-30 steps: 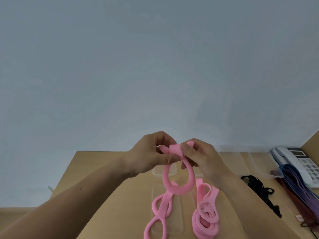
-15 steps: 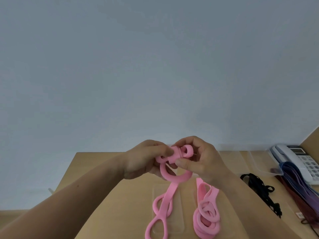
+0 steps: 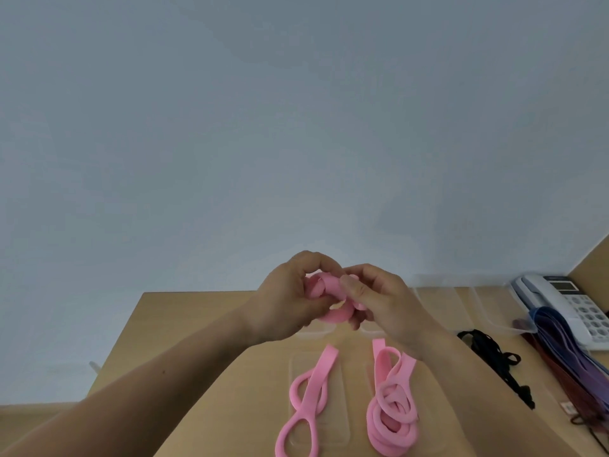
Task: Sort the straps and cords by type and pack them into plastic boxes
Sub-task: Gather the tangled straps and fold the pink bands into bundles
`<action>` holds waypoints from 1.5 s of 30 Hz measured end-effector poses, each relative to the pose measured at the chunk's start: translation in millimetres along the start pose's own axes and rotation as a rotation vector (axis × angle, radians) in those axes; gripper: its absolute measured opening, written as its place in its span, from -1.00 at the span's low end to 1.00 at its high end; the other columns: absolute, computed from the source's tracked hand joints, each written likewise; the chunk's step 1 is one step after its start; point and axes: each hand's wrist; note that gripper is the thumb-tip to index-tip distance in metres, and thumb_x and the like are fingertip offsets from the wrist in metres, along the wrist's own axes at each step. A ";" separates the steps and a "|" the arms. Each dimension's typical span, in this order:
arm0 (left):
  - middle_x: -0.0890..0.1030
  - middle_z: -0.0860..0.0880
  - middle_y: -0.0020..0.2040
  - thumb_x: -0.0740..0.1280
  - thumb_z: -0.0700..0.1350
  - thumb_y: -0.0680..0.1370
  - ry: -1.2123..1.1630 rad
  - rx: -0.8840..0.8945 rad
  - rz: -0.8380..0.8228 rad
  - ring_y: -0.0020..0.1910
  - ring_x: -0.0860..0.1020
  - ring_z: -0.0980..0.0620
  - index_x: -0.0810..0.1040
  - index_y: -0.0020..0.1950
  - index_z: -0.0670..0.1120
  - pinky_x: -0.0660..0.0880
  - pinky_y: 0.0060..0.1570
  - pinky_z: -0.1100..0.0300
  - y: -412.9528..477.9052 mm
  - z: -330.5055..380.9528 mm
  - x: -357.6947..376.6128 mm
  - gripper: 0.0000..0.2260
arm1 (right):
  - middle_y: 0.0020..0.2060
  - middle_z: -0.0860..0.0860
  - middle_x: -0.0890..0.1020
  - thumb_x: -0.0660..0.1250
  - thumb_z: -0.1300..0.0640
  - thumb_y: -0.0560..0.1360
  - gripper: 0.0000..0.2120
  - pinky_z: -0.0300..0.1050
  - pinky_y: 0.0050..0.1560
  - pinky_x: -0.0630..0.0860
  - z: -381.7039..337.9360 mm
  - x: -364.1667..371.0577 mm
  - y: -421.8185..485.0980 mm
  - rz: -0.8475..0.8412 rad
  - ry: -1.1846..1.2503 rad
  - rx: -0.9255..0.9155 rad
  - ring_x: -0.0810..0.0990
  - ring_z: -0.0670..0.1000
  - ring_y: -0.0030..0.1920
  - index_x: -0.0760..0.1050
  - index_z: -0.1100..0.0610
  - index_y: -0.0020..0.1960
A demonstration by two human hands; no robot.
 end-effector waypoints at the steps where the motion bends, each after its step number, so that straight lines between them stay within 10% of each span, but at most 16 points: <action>1: 0.60 0.02 -0.10 0.41 -0.30 0.47 0.027 0.020 0.020 -0.40 0.51 0.06 0.54 -0.02 0.13 0.44 -0.42 0.25 0.2 -0.2 0.3 -0.69 | -0.29 0.03 0.65 0.41 -0.09 0.37 -0.64 -0.09 -0.33 0.52 -0.5 1.1 0.0 -0.008 0.012 -0.007 0.54 0.07 -0.37 0.60 0.14 0.02; 10: 0.60 -0.02 0.09 0.44 -0.10 0.37 -0.180 -0.114 0.000 -0.12 0.64 -0.16 0.48 0.12 -0.09 0.59 -0.08 0.07 -0.8 2.1 -3.5 -0.65 | -0.25 -0.08 0.63 0.60 -0.01 0.27 -0.58 -0.21 -0.37 0.45 0.3 -1.8 -1.5 0.036 0.019 -0.105 0.45 -0.04 -0.43 0.59 0.07 0.06; 19: 0.69 -0.08 -0.08 0.51 -0.03 0.41 -0.150 0.004 0.152 -0.26 0.66 -0.14 0.53 -0.08 0.06 0.59 -0.15 -0.14 -6.3 -6.0 5.5 -0.81 | -0.16 -0.06 0.66 0.48 0.32 0.43 -0.67 -0.22 -0.31 0.50 6.3 -5.9 1.0 0.115 0.038 -0.143 0.51 -0.02 -0.38 0.62 -0.07 0.04; 26: 0.65 0.02 -0.10 0.49 0.02 0.48 -0.007 0.017 0.131 -0.32 0.63 0.04 0.44 0.08 0.11 0.50 -0.33 0.29 -3.7 -5.3 7.8 -0.72 | -0.24 -0.05 0.64 0.51 0.26 0.40 -0.72 -0.22 -0.32 0.51 8.3 -8.5 4.7 0.105 0.072 -0.164 0.48 -0.03 -0.43 0.64 -0.05 0.03; 30: 0.55 0.11 0.15 0.40 0.22 0.40 -0.097 -0.193 0.014 -0.20 0.69 -0.04 0.41 0.31 0.07 0.62 -0.11 0.14 4.2 -1.0 0.4 -0.46 | -0.23 -0.03 0.65 0.51 0.27 0.40 -0.69 -0.19 -0.25 0.55 9.4 -8.3 5.1 0.042 0.044 -0.164 0.54 0.00 -0.38 0.62 -0.01 0.07; 33: 0.68 -0.08 0.01 0.34 0.07 0.52 -0.208 -0.263 -0.164 -0.16 0.69 -0.11 0.59 0.20 -0.12 0.60 -0.14 0.11 8.3 -2.0 -4.5 -0.65 | -0.18 -0.03 0.68 0.50 0.30 0.41 -0.66 -0.13 -0.19 0.58 10.4 -4.7 7.0 0.014 -0.011 -0.136 0.60 0.03 -0.33 0.54 0.08 0.13; 45: 0.62 -0.28 -0.14 0.32 -0.03 0.60 -0.461 -0.277 -0.043 -0.32 0.61 -0.11 0.60 0.10 -0.33 0.55 -0.37 0.17 4.4 -24.9 -16.8 -0.65 | -0.01 0.17 0.69 0.49 0.14 0.39 -0.72 -0.11 -0.07 0.60 12.7 -2.5 8.9 -0.024 0.158 -0.105 0.68 0.19 -0.15 0.57 0.17 0.06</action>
Point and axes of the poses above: each hand's wrist, its own y-axis towards the middle knuckle, its own x-axis out of the palm, z = x × y
